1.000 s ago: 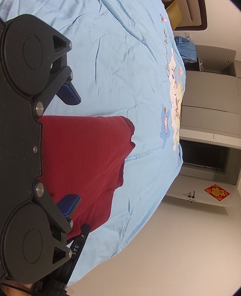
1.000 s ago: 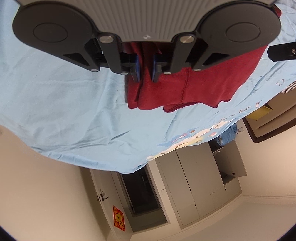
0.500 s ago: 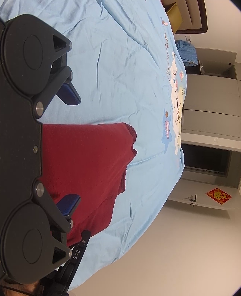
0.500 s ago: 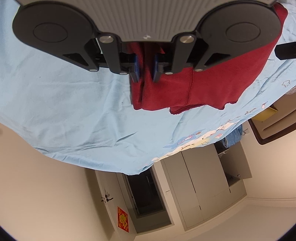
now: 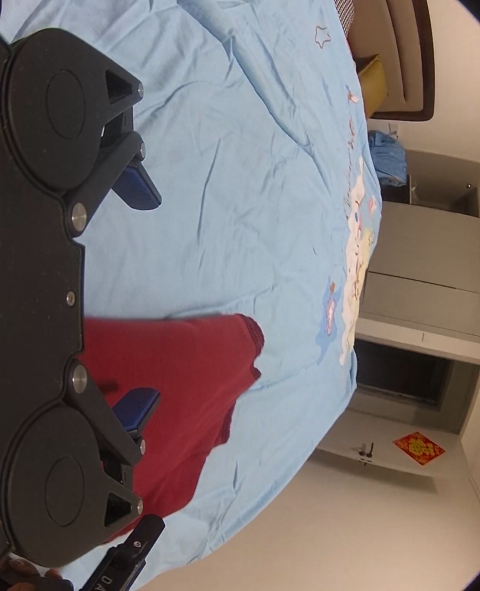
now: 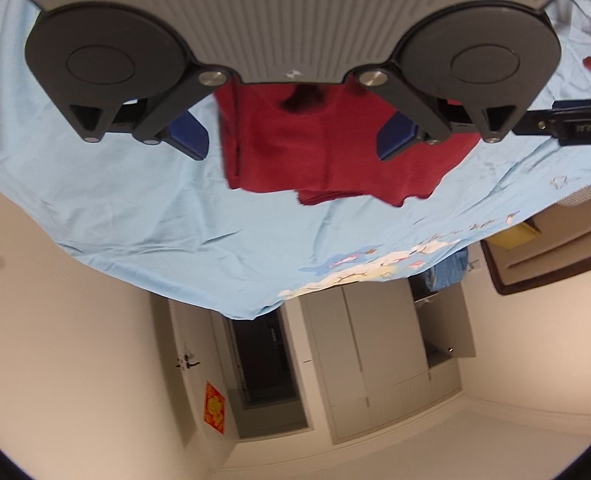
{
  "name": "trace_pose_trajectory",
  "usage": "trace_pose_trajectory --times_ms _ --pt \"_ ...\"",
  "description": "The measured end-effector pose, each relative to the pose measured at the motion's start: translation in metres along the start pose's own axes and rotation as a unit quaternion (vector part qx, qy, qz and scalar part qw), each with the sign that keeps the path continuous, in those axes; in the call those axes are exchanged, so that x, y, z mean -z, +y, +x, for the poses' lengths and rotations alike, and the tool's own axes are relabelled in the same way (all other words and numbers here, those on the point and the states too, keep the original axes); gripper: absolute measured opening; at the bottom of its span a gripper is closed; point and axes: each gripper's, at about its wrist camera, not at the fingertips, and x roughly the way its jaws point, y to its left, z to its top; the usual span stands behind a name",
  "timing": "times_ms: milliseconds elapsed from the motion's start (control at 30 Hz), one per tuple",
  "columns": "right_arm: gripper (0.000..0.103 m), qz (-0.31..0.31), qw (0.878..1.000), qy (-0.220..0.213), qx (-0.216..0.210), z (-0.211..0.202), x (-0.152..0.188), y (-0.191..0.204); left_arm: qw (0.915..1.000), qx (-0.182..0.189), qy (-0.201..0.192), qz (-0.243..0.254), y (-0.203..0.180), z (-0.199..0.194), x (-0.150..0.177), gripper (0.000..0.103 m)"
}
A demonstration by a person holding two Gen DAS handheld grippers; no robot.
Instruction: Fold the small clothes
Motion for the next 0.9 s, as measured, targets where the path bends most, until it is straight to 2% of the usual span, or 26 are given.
trace_pose_trajectory --times_ms 133,233,333,500,700,900 --pt "0.102 -0.031 0.998 0.026 0.053 0.008 0.014 0.007 0.9997 -0.008 0.017 0.015 0.0 0.003 0.006 0.102" --pt "0.103 0.004 0.996 0.038 0.082 0.006 0.026 -0.013 0.9994 -0.009 0.024 0.024 0.0 0.003 0.011 0.102" --pt "0.103 0.039 0.996 0.044 0.074 -0.001 0.036 -0.034 0.9992 -0.006 0.031 0.022 0.0 0.006 0.013 0.102" --pt "0.103 0.039 0.996 0.032 0.067 -0.013 0.046 -0.036 0.9991 -0.009 0.034 0.024 -0.001 0.007 0.015 0.102" --pt "0.103 0.037 0.998 0.005 0.054 -0.016 0.03 -0.033 0.9991 -0.013 0.035 0.021 -0.001 0.007 0.015 0.102" --pt "0.103 0.017 0.998 0.015 0.065 0.006 0.013 -0.035 0.999 -0.014 0.036 0.021 -0.002 0.005 0.015 0.102"
